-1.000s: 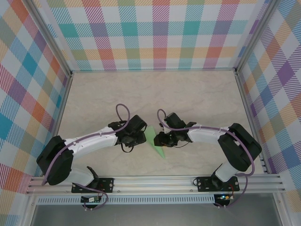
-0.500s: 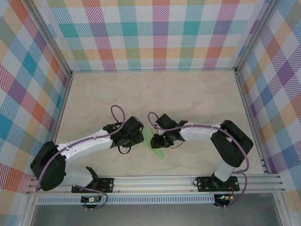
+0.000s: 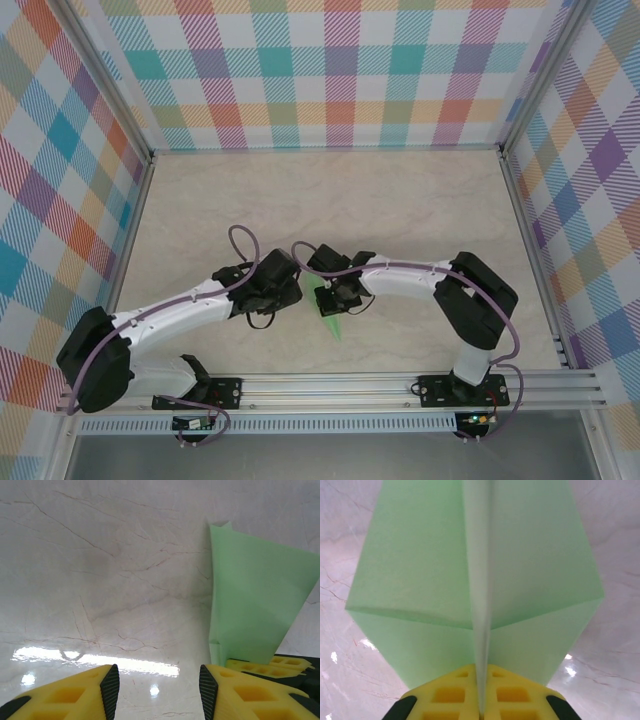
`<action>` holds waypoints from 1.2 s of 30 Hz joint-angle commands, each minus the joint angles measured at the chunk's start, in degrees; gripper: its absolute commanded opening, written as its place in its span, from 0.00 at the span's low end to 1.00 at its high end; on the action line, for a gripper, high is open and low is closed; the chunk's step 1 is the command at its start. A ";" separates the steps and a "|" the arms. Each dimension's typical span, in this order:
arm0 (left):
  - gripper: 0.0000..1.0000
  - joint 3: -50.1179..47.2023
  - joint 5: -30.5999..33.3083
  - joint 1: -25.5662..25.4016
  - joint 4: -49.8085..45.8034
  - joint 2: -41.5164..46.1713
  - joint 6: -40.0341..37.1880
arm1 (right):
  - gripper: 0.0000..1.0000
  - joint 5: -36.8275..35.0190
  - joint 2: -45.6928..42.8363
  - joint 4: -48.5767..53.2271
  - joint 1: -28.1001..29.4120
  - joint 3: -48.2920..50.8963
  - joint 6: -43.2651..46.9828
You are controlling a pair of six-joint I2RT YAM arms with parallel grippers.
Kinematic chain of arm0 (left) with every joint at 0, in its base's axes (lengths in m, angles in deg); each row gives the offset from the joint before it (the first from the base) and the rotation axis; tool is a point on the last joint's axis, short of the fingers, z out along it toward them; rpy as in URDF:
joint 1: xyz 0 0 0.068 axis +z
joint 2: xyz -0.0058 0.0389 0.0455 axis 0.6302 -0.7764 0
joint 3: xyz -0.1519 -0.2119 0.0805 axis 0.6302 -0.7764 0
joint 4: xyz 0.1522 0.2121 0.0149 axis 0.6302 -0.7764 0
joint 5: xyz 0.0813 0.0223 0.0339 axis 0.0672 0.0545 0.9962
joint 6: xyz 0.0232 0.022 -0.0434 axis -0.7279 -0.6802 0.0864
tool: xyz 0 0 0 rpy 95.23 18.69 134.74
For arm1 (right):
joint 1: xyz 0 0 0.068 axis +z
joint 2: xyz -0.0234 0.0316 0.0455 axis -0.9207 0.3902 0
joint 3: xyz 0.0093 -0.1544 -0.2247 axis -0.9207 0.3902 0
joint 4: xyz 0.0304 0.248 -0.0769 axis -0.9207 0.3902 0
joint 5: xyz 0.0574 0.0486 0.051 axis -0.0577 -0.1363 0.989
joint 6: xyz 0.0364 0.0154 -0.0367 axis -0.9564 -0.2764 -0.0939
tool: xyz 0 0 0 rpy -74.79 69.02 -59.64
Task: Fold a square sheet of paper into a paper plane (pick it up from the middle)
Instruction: Turn over the paper plane at the center of the table.
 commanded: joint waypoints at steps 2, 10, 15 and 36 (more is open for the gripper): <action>0.48 -1.42 4.26 0.57 -3.42 4.36 0.89 | 0.05 -11.22 -1.35 8.74 0.28 -5.58 -1.87; 0.49 -5.55 7.46 1.84 -4.62 12.74 2.77 | 0.06 -13.84 7.06 17.93 -4.23 -18.42 -2.88; 0.49 -7.89 7.22 2.81 -4.87 16.90 3.09 | 0.08 -13.05 12.94 21.48 -7.17 -25.08 -3.90; 0.50 -11.39 4.53 5.52 -3.50 20.15 2.67 | 0.27 -9.12 21.55 18.03 -11.13 -23.58 -5.72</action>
